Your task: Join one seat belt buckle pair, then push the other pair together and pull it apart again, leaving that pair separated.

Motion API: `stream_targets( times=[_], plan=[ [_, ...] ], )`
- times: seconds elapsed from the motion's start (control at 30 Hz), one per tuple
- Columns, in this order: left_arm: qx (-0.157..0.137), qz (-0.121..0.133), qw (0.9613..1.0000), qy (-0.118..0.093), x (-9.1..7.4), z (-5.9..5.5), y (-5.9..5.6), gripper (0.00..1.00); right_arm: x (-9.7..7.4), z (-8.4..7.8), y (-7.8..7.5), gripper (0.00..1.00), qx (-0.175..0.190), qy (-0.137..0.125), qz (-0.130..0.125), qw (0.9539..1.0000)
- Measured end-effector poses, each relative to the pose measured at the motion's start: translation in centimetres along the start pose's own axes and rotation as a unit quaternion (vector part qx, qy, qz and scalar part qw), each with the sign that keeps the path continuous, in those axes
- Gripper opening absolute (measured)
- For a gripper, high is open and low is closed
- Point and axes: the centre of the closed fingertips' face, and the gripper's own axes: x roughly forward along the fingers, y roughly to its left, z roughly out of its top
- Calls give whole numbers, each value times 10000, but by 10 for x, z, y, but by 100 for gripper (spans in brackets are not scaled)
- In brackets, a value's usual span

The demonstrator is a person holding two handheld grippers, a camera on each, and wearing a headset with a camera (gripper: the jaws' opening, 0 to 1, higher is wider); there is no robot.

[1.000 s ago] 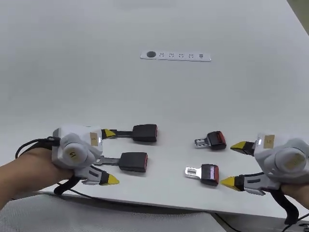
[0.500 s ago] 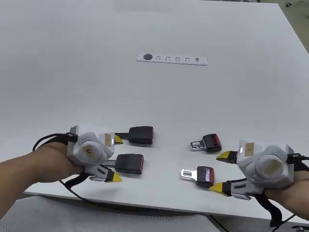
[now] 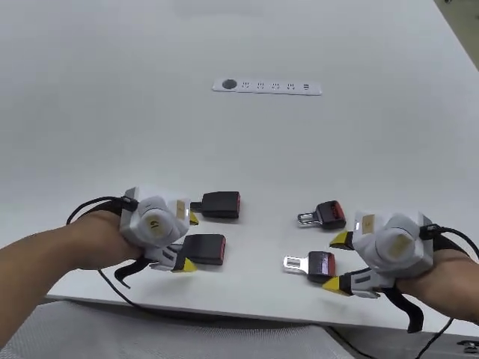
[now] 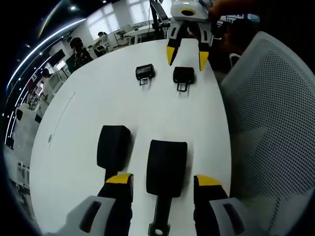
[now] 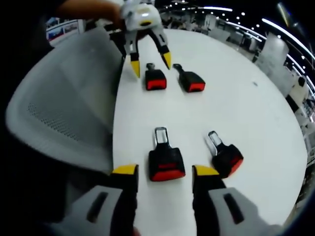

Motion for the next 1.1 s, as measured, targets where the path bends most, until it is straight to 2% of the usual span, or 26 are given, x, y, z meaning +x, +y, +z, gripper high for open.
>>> stream_targets(
  times=[0.2, 0.4, 0.57, 0.8, 1.1],
  plan=[
    [-1, -63, 10000, 26, 3, 1, -1, 47, 7, 1, -5, 45, -28, 12, -30, 10000],
    [14, -140, 9999, 54, 7, 0, -4, 44, 14, -12, -1, 44, -39, 182, 121, 9998],
    [24, -184, 9998, 23, 8, 1, -7, 42, 16, -10, 2, 45, 16, 101, 256, 9996],
    [56, -197, 9998, 59, 10, 1, -6, 36, 20, -13, 3, 39, -35, 192, 301, 9994],
    [246, -264, 9991, 218, 12, 3, -8, 34, 22, -13, 2, 35, -161, 207, 338, 9991]
  ],
)
